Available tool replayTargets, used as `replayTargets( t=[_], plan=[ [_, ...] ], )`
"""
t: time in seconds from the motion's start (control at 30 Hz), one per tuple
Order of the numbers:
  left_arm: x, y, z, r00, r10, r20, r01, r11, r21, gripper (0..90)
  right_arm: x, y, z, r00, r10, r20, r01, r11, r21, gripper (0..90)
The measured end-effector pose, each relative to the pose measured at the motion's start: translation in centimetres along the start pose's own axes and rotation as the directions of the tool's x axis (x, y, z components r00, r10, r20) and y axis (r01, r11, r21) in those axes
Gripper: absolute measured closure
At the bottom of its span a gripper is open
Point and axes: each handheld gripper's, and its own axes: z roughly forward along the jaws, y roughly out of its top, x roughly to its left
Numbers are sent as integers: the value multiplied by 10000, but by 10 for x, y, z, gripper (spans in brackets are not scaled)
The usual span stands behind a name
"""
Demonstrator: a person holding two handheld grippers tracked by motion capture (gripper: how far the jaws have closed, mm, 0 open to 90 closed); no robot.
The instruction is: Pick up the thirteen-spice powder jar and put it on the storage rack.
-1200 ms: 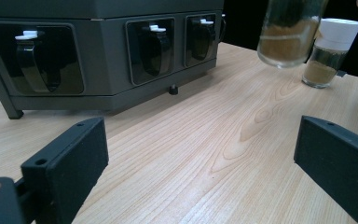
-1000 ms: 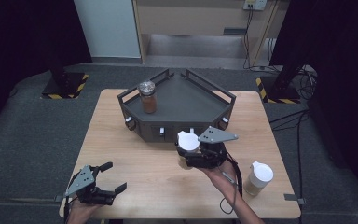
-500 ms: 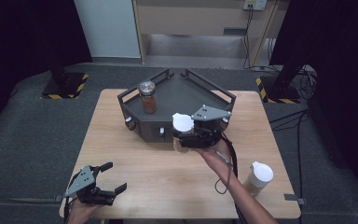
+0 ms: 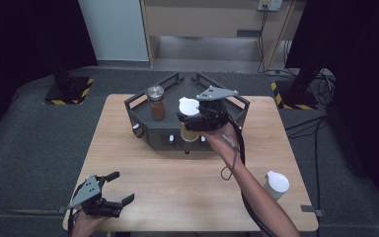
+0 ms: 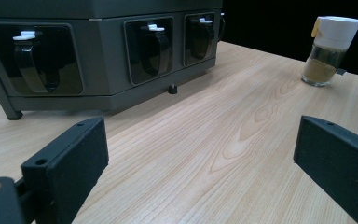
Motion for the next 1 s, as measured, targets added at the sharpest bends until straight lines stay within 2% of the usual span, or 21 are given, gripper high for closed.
replayTargets(
  t=[0.3, 0.5, 0.7, 1.0],
  plan=[
    [0, 0, 0, 10000, -10, 8, 10, 10000, 1, 20, -6, 26, 25, 9987, 110, 507, -119, 9998, 163, 308],
    [0, 0, 0, 10000, -29, -17, 29, 10000, 14, 20, -8, 34, 40, 9955, 372, 877, -389, 9991, 183, 308],
    [0, -1, 0, 10000, -63, -9, 63, 10000, -6, 21, -6, 39, 61, 9845, 691, 1610, -732, 9971, 194, 307],
    [1, -1, 0, 10000, -83, 6, 83, 10000, -22, 21, -7, 35, 84, 9735, 912, 2096, -989, 9947, 265, 307]
  ],
)
